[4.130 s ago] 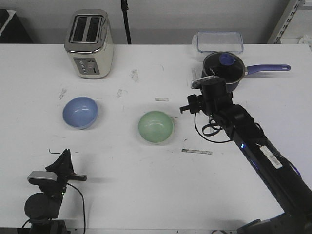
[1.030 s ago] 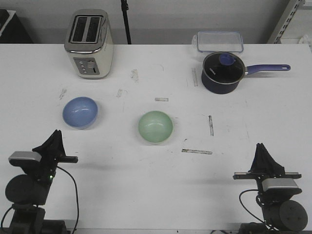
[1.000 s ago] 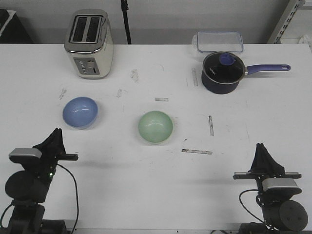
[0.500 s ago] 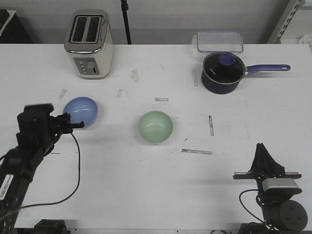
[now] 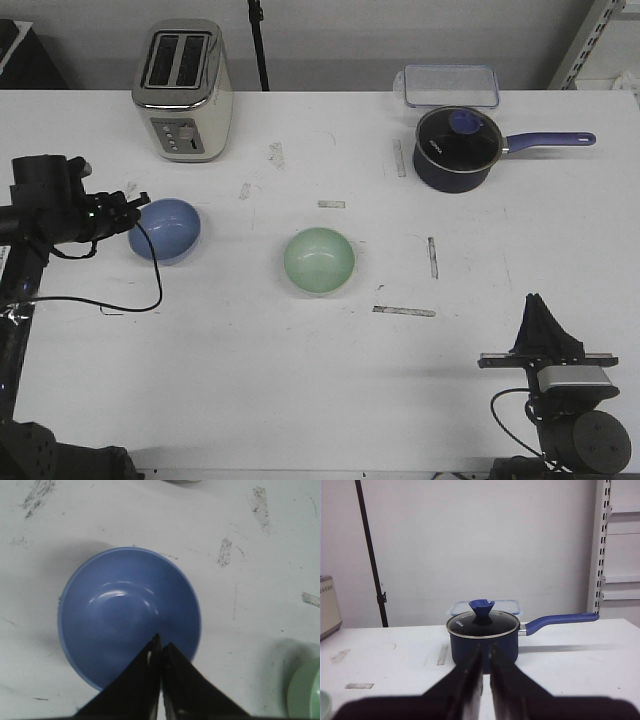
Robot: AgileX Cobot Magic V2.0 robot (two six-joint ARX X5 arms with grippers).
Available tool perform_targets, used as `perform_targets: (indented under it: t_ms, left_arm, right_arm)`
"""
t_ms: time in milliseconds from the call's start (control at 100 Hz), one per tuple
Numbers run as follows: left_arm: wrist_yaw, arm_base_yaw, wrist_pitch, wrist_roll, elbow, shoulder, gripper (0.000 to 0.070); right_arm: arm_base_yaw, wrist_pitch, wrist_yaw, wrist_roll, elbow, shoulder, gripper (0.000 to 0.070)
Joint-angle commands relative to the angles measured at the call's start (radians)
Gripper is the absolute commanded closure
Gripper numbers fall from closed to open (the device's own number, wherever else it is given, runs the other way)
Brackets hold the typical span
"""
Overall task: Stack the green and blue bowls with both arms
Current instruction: 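Reach the left gripper forward and grasp the rim of the light blue bowl, then lift the blue bowl with the left gripper and lower it into the green bowl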
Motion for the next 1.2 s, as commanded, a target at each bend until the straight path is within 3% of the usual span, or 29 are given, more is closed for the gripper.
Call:
perform_targets:
  t_ms: [0, 50, 170, 430, 870, 1190]
  left_arm:
    - [0.012, 0.028, -0.007, -0.009, 0.020, 0.035, 0.0692]
    - [0.012, 0.049, -0.013, -0.008, 0.020, 0.056, 0.0656]
    - [-0.001, 0.089, -0.013, -0.005, 0.020, 0.097, 0.0441]
    - [-0.041, 0.110, -0.010, 0.011, 0.020, 0.185, 0.0239]
    - [-0.078, 0.059, 0.015, 0.011, 0.020, 0.320, 0.0275]
    - [-0.115, 0.023, 0.031, 0.008, 0.020, 0.359, 0.0577]
  right_arm:
    - [0.001, 0.010, 0.000, 0.013, 0.002, -0.003, 0.0685]
    - [0.001, 0.010, 0.000, 0.013, 0.002, -0.003, 0.0685]
    - [0.001, 0.010, 0.000, 0.013, 0.002, -0.003, 0.0685]
    - [0.001, 0.010, 0.000, 0.013, 0.002, -0.003, 0.0685]
    - [0.001, 0.010, 0.000, 0.013, 0.002, -0.003, 0.0685]
    - [0.001, 0.010, 0.000, 0.013, 0.002, -0.003, 0.0685]
